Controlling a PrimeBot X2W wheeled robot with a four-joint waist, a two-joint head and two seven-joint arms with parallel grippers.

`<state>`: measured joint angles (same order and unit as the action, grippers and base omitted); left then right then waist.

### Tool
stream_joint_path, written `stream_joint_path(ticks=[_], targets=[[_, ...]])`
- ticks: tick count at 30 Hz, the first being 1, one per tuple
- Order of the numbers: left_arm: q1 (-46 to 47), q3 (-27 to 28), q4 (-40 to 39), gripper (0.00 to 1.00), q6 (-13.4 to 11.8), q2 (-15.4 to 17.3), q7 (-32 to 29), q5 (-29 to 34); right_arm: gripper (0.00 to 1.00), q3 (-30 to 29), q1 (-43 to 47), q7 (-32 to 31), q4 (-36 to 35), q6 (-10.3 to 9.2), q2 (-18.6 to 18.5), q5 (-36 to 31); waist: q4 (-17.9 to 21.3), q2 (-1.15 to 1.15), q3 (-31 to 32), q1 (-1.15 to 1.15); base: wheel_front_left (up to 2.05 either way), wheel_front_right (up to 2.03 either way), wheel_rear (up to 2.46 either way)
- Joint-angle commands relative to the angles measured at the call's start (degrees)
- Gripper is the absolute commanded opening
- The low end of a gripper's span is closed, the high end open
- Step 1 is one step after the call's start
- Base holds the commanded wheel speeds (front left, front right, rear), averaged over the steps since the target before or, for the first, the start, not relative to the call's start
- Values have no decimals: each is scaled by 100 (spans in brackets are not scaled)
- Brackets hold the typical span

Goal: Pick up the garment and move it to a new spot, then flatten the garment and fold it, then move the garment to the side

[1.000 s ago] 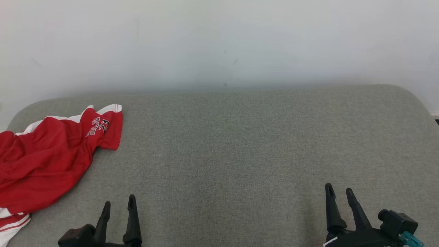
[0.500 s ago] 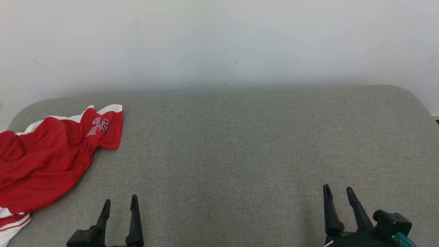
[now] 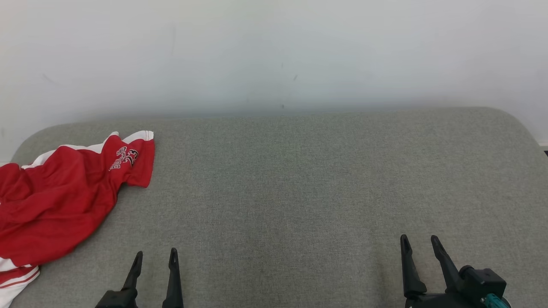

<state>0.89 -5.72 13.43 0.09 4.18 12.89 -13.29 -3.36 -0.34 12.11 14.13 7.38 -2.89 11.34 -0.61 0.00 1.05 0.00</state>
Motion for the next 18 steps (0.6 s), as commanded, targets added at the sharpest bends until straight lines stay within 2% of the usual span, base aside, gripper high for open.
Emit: stream_joint_path(ticks=[1,18], targets=[[-44,-8,8,100,33,-3,43,141,100,19,40,23,-27,17,3,-126,-2,0,3,0,0,0,0],[91,-2,470,100,-2,-26,216,657,100,29,136,-204,-88,20,4,-680,10,0,79,0,0,0,0]])
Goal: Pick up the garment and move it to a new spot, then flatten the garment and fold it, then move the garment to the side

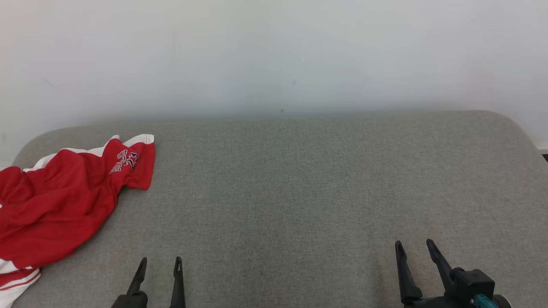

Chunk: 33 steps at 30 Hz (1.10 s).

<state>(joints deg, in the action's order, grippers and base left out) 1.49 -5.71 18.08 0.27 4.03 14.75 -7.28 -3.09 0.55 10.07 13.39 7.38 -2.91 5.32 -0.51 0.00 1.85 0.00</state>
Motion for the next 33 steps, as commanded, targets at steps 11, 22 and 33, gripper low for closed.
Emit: stream_joint_path(ticks=[11,22,33], targets=[[77,118,201,100,-15,-47,50,-261,100,-60,74,-145,-81,20,5,-69,-9,0,4,0,0,0,0],[119,184,269,89,-81,-48,-476,-573,100,-70,96,-271,-139,20,5,-20,-16,0,-3,0,0,0,0],[46,139,-38,100,-203,-4,-648,-614,100,-55,120,-247,-154,20,5,8,-31,0,-6,0,0,0,0]])
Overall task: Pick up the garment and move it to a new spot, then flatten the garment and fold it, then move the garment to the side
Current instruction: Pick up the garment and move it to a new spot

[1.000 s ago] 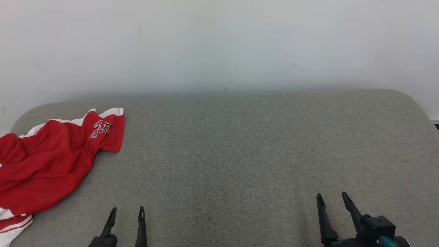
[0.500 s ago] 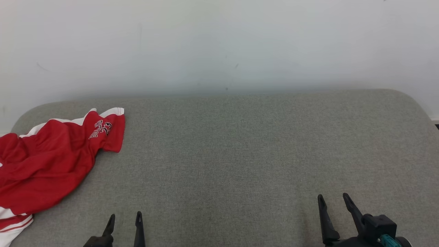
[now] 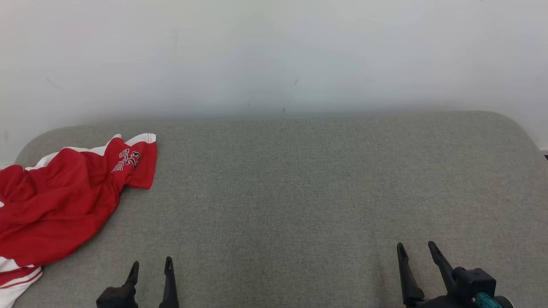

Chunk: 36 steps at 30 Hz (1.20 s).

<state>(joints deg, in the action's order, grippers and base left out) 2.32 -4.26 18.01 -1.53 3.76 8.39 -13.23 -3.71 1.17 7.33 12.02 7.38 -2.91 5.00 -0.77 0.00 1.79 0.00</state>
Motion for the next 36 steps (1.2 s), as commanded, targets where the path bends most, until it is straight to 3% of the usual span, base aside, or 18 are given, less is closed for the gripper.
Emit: stream_joint_path(ticks=[1,15,36], targets=[[-48,-12,-48,100,-30,27,-14,-15,100,3,65,30,-22,20,5,44,-13,0,-2,0,0,0,0],[-101,-8,-98,100,-119,106,22,-59,100,53,67,60,-19,20,6,82,-462,0,-9,0,0,0,0],[-180,122,-201,100,-308,289,12,-220,100,200,-18,134,50,20,5,176,-1969,0,-14,0,0,0,0]])
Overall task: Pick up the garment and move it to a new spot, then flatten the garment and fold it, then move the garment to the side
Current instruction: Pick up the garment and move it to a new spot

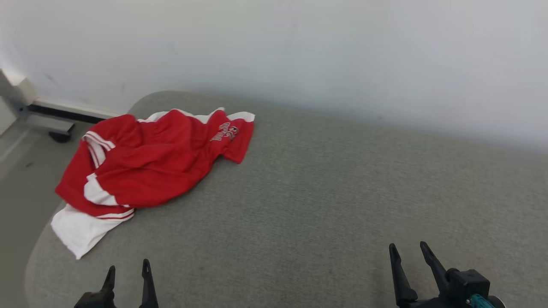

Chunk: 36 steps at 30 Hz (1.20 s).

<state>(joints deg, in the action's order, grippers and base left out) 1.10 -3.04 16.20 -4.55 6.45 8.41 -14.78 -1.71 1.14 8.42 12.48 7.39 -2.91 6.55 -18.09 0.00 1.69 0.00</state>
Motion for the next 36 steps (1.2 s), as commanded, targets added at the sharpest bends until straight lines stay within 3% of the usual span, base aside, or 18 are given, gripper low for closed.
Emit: stream_joint_path(ticks=[1,9,16,29,36], targets=[[-72,7,-31,100,-16,28,4,-70,100,21,-22,34,19,19,6,32,-297,0,-4,0,0,0,0],[-125,21,-120,100,-97,97,6,-57,100,89,-28,73,78,19,6,47,-719,0,2,0,0,0,0],[-199,31,-203,100,-145,158,42,-54,100,180,-60,80,99,19,6,41,-848,0,-2,0,0,0,0],[-31,-33,-195,100,-271,168,79,-14,100,323,-77,5,-32,19,5,-12,-800,0,-13,0,0,0,0],[671,-245,65,100,-114,220,9,81,100,309,-102,-35,-213,19,5,-178,-684,0,-123,0,0,0,0]])
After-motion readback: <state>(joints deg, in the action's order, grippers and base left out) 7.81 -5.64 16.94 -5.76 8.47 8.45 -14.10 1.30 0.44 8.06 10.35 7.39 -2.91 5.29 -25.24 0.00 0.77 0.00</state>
